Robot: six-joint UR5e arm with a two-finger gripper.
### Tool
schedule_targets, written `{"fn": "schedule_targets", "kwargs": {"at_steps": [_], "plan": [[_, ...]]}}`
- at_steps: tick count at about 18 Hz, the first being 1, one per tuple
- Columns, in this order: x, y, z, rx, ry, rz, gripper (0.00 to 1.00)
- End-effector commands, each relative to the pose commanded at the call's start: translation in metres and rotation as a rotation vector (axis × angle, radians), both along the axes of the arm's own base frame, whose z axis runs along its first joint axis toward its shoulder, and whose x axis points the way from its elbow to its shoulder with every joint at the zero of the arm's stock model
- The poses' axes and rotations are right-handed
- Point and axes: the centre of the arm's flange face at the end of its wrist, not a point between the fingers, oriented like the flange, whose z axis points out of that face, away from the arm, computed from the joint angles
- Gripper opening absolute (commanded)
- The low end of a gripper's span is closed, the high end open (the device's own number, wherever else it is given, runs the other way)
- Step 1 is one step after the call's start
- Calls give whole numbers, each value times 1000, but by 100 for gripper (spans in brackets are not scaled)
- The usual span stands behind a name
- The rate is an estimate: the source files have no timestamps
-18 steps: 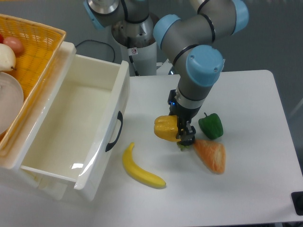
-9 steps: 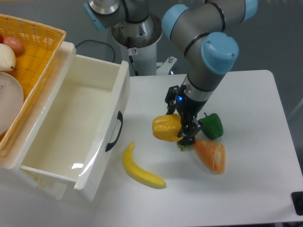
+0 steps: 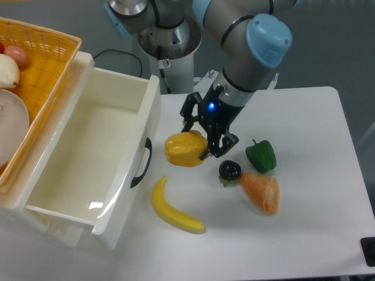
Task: Place the yellow pepper in the upper white drawer
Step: 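Lift the yellow pepper and carry it over the open white drawer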
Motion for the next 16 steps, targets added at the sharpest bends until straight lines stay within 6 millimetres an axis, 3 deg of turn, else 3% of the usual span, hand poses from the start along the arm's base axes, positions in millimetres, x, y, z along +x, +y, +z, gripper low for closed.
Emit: {"fn": "schedule_targets", "kwargs": {"at_steps": [11,16], "plan": [[57,9,30,46,-117,60,44],[91,29,30,33,-136,17,45]]}}
